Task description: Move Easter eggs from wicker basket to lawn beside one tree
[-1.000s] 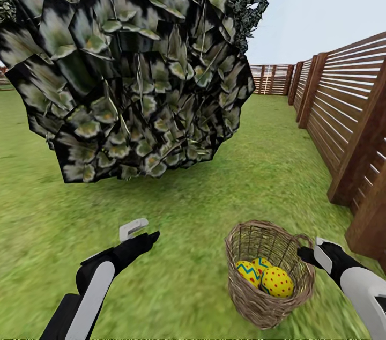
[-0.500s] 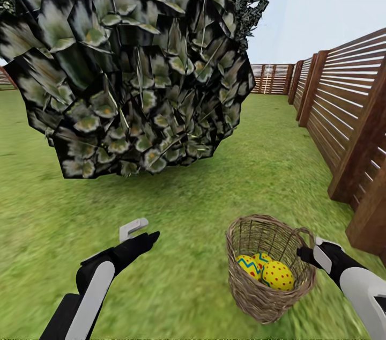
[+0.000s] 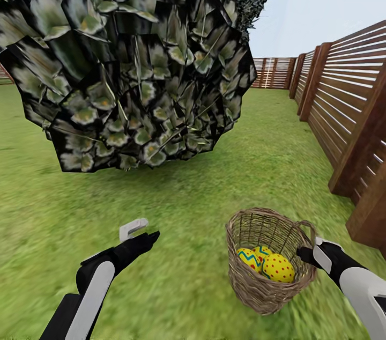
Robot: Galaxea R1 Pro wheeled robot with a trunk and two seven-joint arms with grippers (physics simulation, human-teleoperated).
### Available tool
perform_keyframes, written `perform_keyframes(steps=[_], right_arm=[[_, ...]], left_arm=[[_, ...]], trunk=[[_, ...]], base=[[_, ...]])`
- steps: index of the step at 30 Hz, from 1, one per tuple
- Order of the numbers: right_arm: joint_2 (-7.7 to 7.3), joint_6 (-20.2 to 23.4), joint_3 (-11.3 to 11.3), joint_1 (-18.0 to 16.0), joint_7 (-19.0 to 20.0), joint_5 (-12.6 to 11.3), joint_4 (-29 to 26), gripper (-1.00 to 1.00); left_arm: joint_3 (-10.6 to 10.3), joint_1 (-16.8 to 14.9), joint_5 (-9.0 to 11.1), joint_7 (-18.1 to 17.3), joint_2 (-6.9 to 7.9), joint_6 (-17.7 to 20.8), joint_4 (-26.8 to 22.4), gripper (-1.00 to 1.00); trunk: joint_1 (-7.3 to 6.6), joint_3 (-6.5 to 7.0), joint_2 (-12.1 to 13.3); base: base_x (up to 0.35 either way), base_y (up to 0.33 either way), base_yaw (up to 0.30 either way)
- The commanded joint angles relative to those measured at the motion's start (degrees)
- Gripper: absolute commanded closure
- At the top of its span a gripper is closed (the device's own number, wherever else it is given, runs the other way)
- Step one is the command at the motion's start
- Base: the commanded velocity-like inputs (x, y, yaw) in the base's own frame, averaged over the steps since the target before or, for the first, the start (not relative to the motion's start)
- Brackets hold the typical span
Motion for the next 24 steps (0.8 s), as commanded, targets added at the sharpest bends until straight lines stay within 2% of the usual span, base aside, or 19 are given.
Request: perform_keyframes(steps=[1, 17, 24], right_arm=[[0.01, 0.3, -0.2, 0.0, -0.3, -0.4, -0.1, -1.0], [0.02, 0.3, -0.2, 0.0, -0.3, -0.4, -0.1, -1.0], [0.1, 0.2, -0.1, 0.0, -0.3, -0.3, -0.2, -1.0]], left_arm=[[0.0, 0.0, 0.6, 0.6, -0.01, 0.1, -0.1, -1.0], [0.0, 0.0, 0.6, 0.5, -0.01, 0.1, -0.1, -1.0], [0.0, 0.0, 0.6, 0.5, -0.01, 0.2, -0.1, -1.0]], trunk=[[0.01, -0.28, 0.0], [0.42, -3.83, -0.3], [0.42, -3.83, -0.3]], base=[[0.0, 0.0, 0.0], [0.0, 0.0, 0.0], [0.0, 0.0, 0.0]])
